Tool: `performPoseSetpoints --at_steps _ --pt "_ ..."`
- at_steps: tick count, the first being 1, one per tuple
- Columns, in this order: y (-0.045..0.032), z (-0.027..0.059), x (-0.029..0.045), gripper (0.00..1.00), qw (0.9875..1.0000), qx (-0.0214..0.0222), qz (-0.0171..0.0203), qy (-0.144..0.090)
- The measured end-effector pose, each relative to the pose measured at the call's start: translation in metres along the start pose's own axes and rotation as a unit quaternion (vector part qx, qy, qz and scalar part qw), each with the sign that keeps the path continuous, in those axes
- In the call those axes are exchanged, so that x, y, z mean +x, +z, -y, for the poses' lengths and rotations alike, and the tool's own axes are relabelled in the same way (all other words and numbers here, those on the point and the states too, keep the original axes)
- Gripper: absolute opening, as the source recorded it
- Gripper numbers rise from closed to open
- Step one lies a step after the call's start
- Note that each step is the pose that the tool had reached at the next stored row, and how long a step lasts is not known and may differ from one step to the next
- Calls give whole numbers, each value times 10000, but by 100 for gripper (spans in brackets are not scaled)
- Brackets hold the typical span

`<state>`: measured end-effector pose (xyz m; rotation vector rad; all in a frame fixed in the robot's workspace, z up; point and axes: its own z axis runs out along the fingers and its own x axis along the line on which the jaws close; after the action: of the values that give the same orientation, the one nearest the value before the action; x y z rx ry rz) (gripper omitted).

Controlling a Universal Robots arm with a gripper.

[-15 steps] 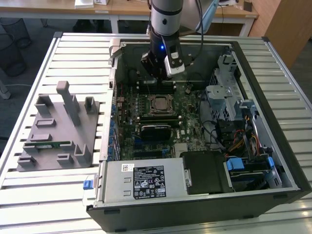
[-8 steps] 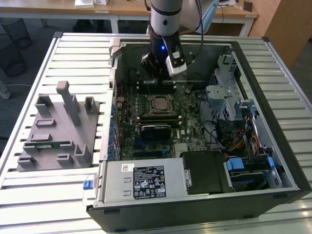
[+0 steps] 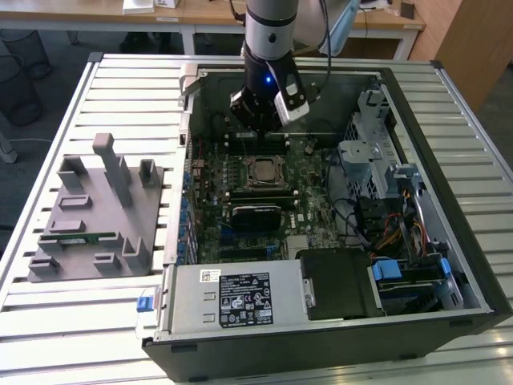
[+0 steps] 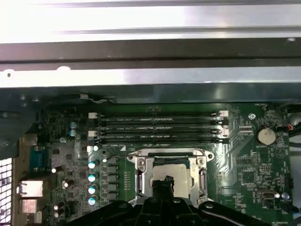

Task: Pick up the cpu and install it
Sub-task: 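Install the first cpu locking lever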

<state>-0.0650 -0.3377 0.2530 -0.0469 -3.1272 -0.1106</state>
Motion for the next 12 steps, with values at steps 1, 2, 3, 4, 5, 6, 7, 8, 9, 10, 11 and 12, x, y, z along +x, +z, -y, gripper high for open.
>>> performPoseSetpoints --at_steps 1,2,3,4,5,6,7,8,9,10,11,12 --pt "1 1 30 11 10000 0 -1 -5" --pt "2 1 61 11 10000 0 0 -10" --pt "2 3 92 11 10000 0 -1 -13" --pt "3 3 123 11 10000 0 -1 -17" --pt "3 4 152 11 10000 0 -1 -23" --pt "3 5 184 11 10000 0 -2 -29" --pt "4 6 212 11 10000 0 -2 -35" --pt "4 7 241 11 10000 0 -2 -40" --pt "4 8 269 11 10000 0 -3 -46" --pt "5 9 299 11 10000 1 -3 -51" --pt "5 10 328 11 10000 0 -3 -57" --pt "6 11 354 11 10000 1 -4 -64"
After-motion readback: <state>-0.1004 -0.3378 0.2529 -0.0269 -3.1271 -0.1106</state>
